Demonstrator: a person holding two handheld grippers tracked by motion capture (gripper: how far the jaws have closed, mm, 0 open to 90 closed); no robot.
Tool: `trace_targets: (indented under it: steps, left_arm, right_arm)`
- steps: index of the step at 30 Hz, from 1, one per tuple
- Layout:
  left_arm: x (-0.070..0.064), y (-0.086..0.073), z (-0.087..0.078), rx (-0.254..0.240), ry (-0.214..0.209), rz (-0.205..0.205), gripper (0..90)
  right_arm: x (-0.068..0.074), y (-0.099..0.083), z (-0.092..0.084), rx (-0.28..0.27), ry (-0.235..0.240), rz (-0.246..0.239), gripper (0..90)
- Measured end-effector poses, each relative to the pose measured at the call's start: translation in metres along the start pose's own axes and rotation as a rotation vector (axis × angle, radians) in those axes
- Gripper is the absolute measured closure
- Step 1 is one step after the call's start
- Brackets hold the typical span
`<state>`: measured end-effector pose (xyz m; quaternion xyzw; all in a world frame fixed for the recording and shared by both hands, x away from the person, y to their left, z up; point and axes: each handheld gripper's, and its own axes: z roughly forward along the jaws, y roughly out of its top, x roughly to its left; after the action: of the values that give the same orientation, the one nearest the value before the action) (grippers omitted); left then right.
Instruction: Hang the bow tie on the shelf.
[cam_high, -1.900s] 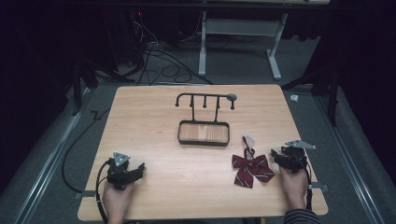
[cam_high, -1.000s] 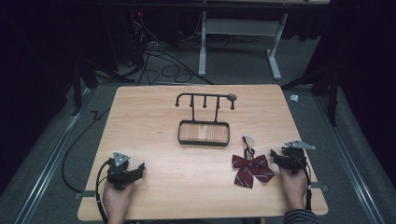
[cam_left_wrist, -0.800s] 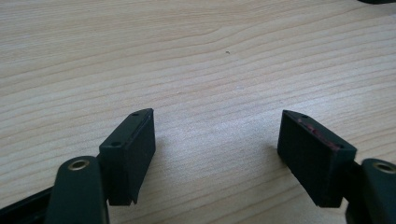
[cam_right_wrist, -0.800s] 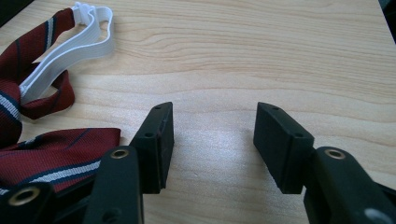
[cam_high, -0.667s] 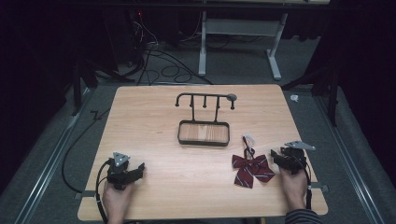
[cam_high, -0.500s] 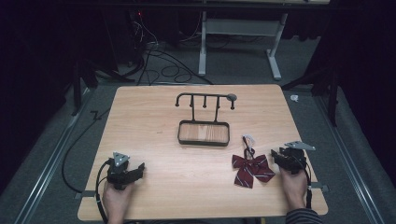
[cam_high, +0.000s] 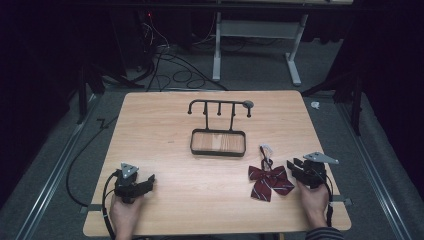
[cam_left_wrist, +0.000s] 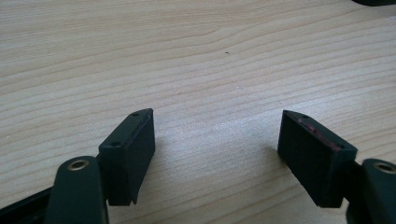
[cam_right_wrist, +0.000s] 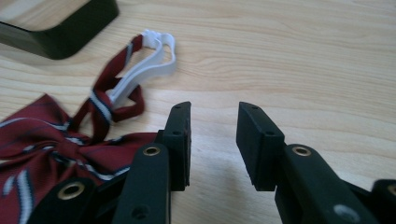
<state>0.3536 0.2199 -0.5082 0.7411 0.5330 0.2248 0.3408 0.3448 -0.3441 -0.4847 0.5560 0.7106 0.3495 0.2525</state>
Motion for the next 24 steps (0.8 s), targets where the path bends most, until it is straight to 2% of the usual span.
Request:
trace_targets:
  steps: [7,15,24]
  left_arm:
    - [0.000,0.000,0.000,0.000,-0.002,-0.001,27.9]
    - [0.000,0.000,0.000,0.001,-0.002,0.000,27.9]
    - [0.000,0.000,0.000,0.000,-0.002,-0.001,27.9]
  right_arm:
    - [0.012,0.007,-0.003,-0.009,0.036,-0.037,67.3]
    - [0.023,0.014,-0.001,-0.010,0.067,-0.059,67.5]
    - [0.034,0.030,0.004,-0.020,0.102,-0.084,68.3]
